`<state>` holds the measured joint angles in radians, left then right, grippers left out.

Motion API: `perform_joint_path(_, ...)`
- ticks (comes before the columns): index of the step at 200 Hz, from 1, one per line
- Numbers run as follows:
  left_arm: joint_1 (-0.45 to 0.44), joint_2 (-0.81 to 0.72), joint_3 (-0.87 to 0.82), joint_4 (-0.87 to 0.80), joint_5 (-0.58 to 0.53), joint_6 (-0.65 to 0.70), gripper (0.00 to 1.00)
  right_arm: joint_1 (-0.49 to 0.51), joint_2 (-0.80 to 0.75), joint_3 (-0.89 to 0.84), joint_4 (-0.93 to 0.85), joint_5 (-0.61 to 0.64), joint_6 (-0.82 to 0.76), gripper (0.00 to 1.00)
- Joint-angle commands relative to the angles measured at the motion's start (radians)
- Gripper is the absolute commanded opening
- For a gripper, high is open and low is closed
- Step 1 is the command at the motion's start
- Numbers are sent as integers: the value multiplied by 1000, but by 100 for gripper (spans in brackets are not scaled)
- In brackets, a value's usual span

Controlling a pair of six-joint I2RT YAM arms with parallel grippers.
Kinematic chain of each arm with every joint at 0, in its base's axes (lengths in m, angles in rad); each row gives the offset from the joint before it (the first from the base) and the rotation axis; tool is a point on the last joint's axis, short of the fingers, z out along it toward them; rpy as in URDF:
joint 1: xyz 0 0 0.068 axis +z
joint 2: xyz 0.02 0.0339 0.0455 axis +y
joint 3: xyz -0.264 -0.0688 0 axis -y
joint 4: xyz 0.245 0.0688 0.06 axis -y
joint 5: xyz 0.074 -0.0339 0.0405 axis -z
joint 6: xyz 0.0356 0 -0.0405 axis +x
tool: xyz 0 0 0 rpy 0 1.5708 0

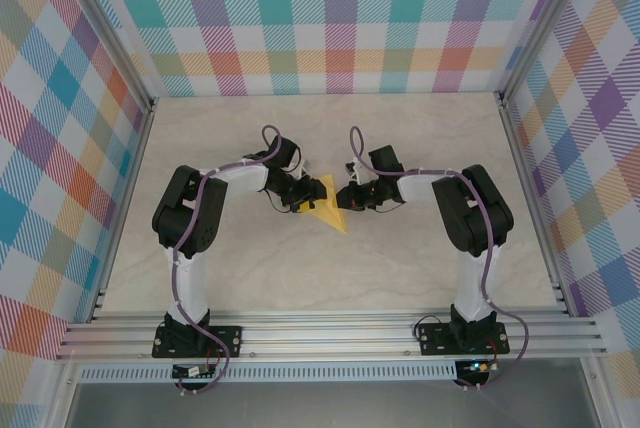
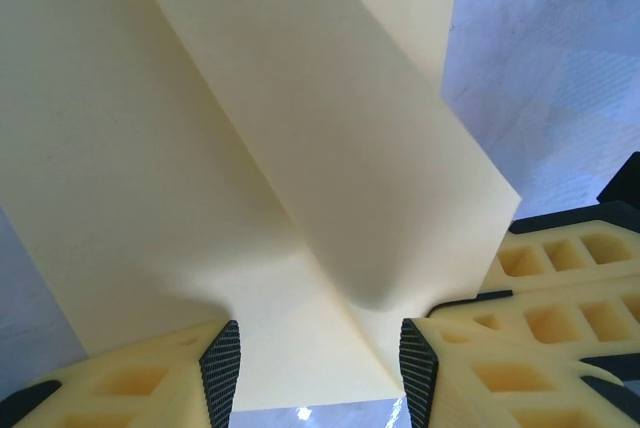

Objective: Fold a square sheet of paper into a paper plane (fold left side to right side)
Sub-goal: Fourth fold the wing at the center of the table.

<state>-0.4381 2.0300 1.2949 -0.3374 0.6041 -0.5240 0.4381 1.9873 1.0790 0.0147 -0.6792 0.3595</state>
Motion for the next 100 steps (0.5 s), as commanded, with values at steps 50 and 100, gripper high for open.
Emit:
perform_joint_path(50, -12, 4, 3, -24, -36, 5, 48, -26, 27, 1, 10, -42, 8, 3)
perform_joint_path(100, -12, 5, 2, -24, -36, 6, 48, -30, 52, 20, -14, -42, -4, 4)
